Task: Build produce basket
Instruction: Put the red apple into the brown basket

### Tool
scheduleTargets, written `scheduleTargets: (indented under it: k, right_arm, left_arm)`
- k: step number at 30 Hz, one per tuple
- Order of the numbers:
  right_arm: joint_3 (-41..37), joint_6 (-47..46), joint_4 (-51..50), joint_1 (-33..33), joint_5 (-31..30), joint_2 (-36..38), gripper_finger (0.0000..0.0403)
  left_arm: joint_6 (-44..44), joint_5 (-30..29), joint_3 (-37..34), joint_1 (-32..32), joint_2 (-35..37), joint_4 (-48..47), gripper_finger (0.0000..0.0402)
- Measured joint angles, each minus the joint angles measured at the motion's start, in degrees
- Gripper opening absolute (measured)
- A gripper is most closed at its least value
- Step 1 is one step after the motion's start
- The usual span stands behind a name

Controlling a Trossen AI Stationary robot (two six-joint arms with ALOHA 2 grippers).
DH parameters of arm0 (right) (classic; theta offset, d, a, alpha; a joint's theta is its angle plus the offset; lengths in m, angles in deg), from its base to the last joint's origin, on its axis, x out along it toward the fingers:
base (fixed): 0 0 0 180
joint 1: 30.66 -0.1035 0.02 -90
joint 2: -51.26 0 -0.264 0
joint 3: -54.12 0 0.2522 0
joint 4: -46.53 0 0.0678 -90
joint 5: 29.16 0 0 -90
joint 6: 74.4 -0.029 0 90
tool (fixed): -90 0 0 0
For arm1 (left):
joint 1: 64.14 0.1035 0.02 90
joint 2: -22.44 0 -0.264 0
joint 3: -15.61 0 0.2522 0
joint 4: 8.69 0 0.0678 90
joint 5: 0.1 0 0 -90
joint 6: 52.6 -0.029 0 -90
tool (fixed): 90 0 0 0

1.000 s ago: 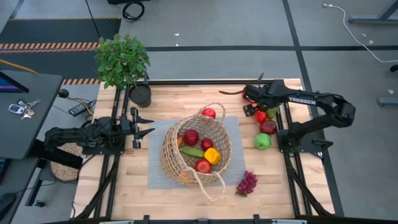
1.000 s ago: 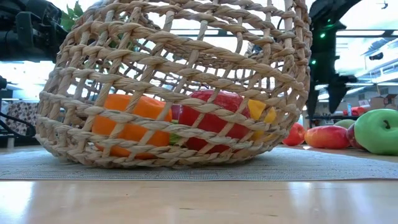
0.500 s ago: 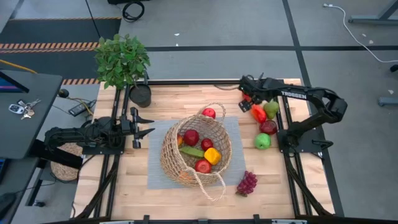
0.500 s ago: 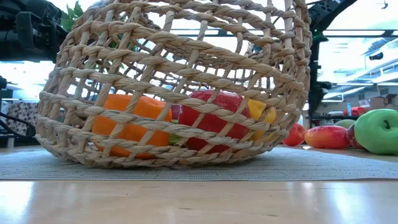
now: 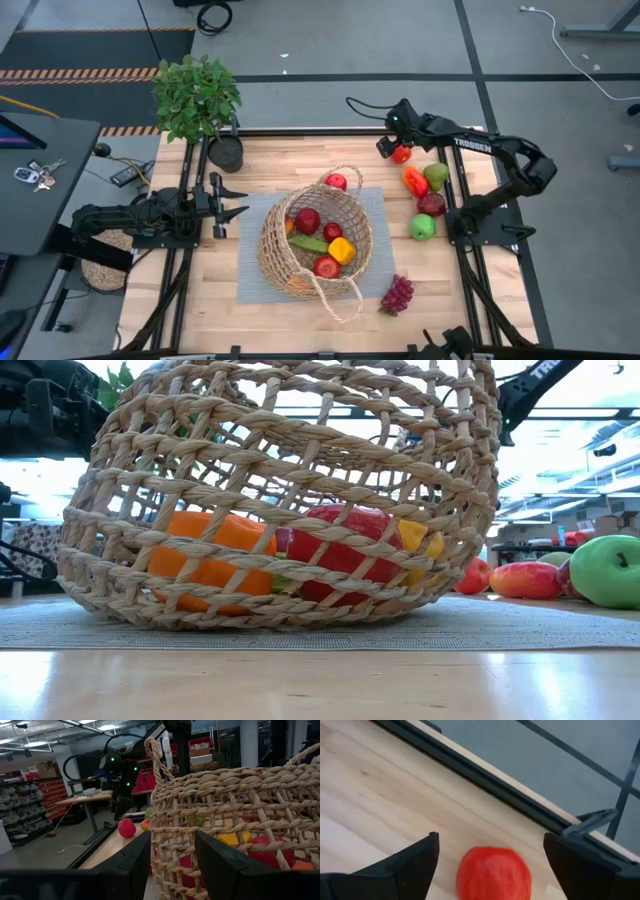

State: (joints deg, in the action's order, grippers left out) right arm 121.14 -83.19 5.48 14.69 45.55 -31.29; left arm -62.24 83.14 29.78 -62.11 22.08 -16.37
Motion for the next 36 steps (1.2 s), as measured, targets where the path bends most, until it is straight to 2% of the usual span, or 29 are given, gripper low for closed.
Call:
scheduleTargets:
  k: [7, 15, 24, 28, 32, 36]
  right_arm:
    - [-1.92, -0.23, 0.27, 1.50, 1.48, -4.43, 0.0398]
    - [-2.27, -3.64, 0.32, 1.61, 1.51, -9.77, 0.0381]
    - [-2.09, -4.14, 0.47, 1.61, 1.39, -10.39, 0.0348]
    - [-1.24, -3.20, -4.01, 1.17, 3.60, -6.87, 0.0346]
    - [0.83, -3.43, -3.77, -1.09, 6.37, 2.44, 0.0346]
    - [0.78, -4.36, -1.01, -5.40, 13.03, 12.90, 0.0345]
  left_arm:
    - [-0.01, 0.00, -0.01, 0.00, 0.00, 0.00, 0.0160]
    - [0.01, 0.00, 0.00, 0.02, 0.00, 0.00, 0.0160]
    - [0.01, -0.02, -0.01, 0.02, 0.00, 0.00, 0.0160]
    - [0.00, 0.00, -0.01, 0.01, 0.01, 0.00, 0.0160]
    - [0.00, 0.00, 0.00, 0.01, 0.00, 0.00, 0.0160]
    - [0.00, 0.00, 0.00, 0.02, 0.00, 0.00, 0.0160]
